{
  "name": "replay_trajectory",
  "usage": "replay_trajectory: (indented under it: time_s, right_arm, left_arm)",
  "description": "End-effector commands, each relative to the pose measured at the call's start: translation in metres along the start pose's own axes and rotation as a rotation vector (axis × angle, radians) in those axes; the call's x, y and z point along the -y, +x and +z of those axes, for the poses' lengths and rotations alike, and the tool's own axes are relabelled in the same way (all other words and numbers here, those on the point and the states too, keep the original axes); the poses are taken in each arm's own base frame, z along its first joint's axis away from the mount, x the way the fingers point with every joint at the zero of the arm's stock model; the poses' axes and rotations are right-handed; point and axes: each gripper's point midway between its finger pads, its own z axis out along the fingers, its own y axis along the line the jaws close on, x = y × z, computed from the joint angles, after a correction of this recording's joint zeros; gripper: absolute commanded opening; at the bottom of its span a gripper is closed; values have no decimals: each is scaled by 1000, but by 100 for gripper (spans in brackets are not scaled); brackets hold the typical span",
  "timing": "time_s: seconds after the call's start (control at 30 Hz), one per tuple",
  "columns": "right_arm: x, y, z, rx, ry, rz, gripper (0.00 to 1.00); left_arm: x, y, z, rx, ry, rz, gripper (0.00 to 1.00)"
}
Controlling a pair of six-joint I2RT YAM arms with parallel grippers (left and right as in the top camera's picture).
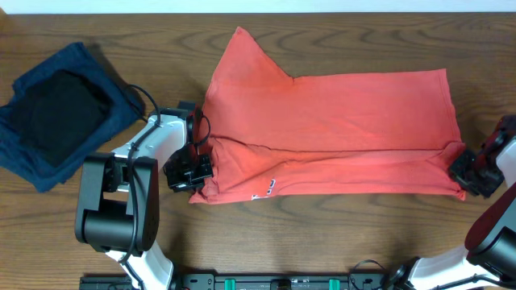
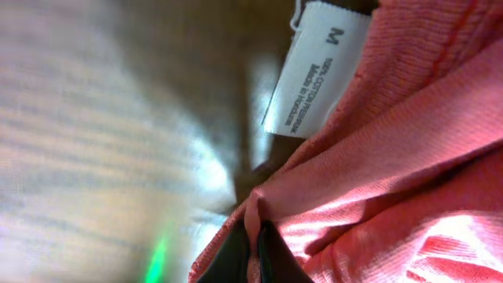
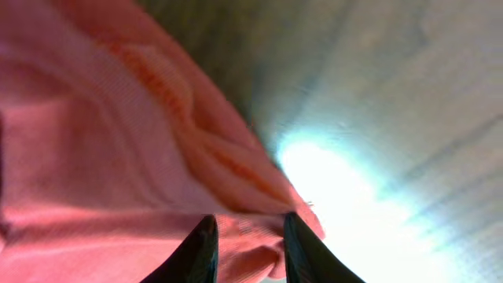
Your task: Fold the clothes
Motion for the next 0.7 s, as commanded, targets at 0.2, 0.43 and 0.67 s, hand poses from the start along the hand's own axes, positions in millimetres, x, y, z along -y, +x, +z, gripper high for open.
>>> replay_trajectory:
  time_s: [0.2,0.43,0.67]
  right_arm:
    - [26,12,1,-52,84,77,26]
    - [22,13,-1,-64,49,85,24]
    - [12,-21,-57,73,-34,98,31]
  left_arm:
    - [-24,22,7,-91,-112,-23,6]
    - [-28,29,3,-105,-123,-4,6]
    - [-18,14,-49,152,-27,30,28]
